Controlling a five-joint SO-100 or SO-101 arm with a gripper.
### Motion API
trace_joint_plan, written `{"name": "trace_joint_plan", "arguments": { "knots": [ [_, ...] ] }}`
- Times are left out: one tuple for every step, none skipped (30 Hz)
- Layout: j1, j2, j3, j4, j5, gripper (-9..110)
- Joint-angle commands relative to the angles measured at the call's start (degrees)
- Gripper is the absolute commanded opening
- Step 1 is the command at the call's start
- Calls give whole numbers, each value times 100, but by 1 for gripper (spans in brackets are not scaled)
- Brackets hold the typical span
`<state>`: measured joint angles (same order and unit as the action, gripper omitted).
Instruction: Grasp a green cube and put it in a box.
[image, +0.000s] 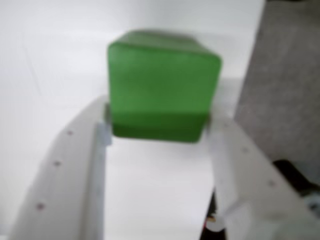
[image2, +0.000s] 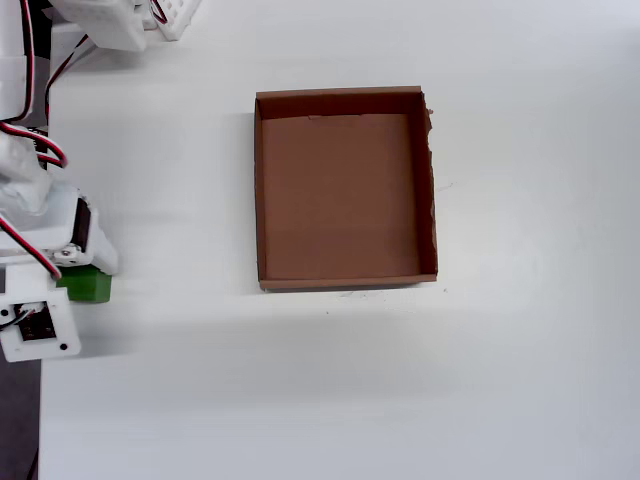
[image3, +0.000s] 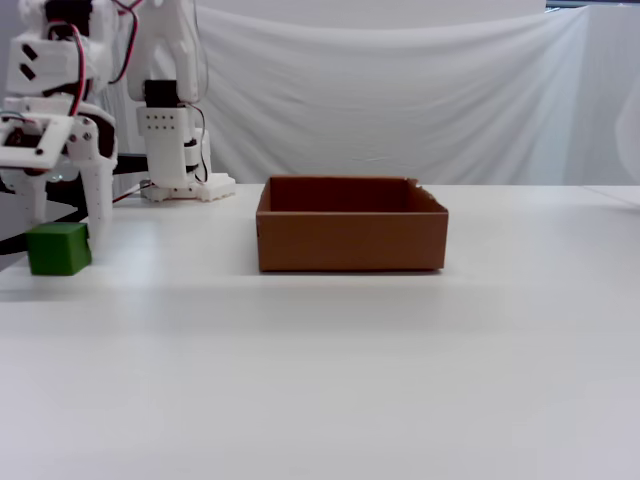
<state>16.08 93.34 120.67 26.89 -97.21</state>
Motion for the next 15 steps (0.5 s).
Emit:
{"name": "trace_joint_plan", "arguments": {
  "knots": [
    [-35, 44, -316, -9, -88, 19],
    [-35, 44, -316, -9, -88, 19],
    [-35, 44, -316, -9, -88, 18],
    [-35, 44, -316, -9, -88, 19],
    [-35, 53, -316, -9, -88, 20],
    [-35, 53, -325, -9, -88, 21],
    [-35, 53, -343, 9, -88, 22],
    [-26, 53, -360, 18, -88, 22],
    [-26, 53, -387, 26, -88, 22],
    [-18, 53, -404, 26, -88, 22],
    [-18, 53, -431, 26, -88, 22],
    [-18, 53, -457, 26, -88, 22],
    [-18, 53, -466, 26, -88, 22],
    [-18, 53, -466, 26, -88, 21],
    [-18, 53, -466, 26, -88, 21]
  ]
}}
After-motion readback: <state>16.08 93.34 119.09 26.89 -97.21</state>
